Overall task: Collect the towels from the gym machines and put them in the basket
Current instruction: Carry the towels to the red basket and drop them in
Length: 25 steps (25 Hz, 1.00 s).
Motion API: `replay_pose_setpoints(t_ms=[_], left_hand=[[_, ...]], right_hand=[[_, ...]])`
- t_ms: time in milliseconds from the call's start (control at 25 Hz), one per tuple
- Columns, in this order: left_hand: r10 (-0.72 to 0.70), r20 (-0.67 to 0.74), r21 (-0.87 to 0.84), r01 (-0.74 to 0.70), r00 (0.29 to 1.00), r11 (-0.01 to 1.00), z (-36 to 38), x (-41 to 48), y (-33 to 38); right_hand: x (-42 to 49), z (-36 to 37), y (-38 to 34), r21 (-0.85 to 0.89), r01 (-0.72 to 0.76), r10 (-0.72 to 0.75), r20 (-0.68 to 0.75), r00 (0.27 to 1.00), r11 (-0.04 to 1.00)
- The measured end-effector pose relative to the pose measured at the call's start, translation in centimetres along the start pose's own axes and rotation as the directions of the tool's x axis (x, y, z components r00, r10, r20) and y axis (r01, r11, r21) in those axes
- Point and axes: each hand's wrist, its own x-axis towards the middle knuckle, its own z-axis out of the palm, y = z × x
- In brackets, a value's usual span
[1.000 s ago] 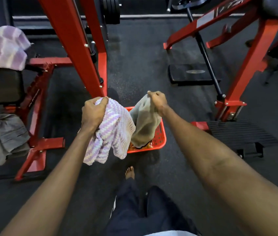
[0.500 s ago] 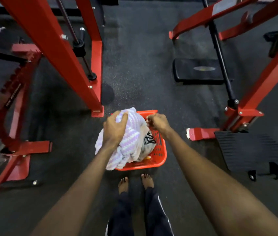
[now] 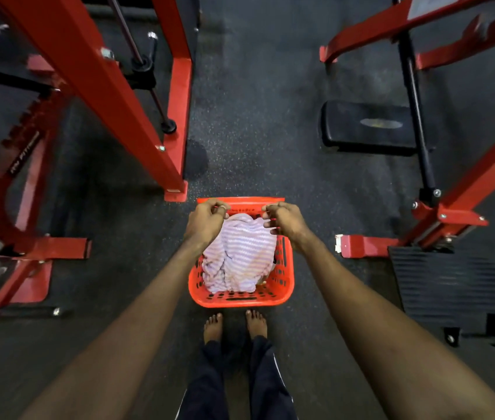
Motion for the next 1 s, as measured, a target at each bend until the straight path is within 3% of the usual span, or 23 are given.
replay_pose_setpoints(t_ms=[320,440,560,800,1000], left_hand=[[0.116,-0.113,-0.136,-0.131,0.987,0.982,-9.2,-6.3,5.4],[0.111,-0.197,-0.153,-0.143,0.974,0.978,-13.3,-10.5,4.7],[0.033,-0.378,-0.196,-0.115,0.925,0.974,-18.7,-16.3,2.0],[-0.217,-0.688,-0.364,-0.07,0.692,0.929,-26.6,-33.3,-5.8],[-0.458,-0.826,-0.507,-0.08,0.329,0.858,-28.9,-52.6,-13.0]], right_hand=[[-7.7,4.8,-11.5,-0.073,0.165,-0.158,0.089,0.983,0.984],[-10.6,9.0,-13.7,-0.153,0.231,-0.196,0.209,0.958,0.961],[-14.7,15.6,-15.1,-0.258,0.342,-0.218,0.41,0.886,0.903],[-27.0,29.5,-15.2,-0.299,0.557,-0.16,0.759,0.631,0.775],[-44.3,39.8,-8.5,-0.222,0.68,0.019,0.956,0.293,0.699]])
